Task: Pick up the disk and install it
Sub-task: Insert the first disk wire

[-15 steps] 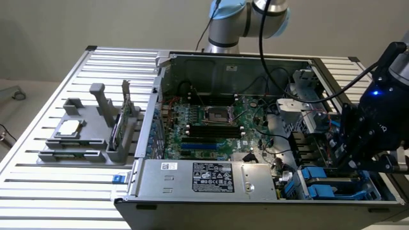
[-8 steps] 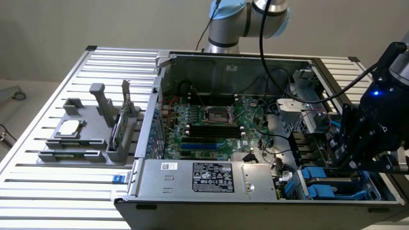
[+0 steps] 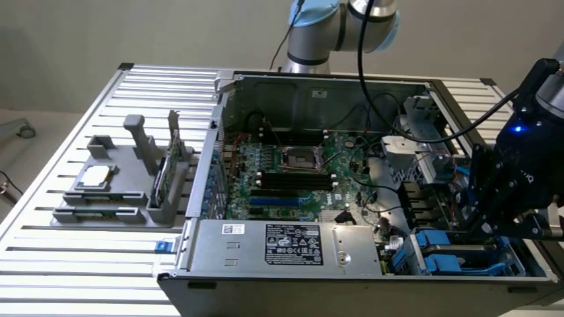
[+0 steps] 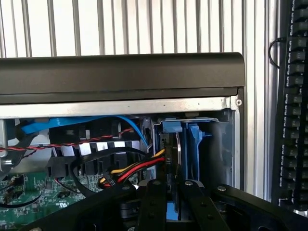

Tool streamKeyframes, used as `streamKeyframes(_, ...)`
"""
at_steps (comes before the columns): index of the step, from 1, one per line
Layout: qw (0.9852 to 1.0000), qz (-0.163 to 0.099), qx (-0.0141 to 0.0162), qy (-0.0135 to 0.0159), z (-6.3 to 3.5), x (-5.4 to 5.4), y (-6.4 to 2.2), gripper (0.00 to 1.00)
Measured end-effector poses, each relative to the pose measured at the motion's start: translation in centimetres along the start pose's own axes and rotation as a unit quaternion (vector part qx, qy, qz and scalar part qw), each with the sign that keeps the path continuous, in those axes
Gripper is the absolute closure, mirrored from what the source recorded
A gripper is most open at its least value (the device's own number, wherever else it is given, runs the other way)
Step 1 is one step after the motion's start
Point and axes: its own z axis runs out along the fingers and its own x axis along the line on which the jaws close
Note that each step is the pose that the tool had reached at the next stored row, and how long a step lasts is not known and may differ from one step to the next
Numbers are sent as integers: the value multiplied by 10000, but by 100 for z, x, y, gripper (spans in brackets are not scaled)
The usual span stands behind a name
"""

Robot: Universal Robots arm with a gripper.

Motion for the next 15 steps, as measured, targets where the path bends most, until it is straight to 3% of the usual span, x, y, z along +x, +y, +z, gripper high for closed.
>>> streamKeyframes(15,10000,-1,11,-19,-2,26,-2,84)
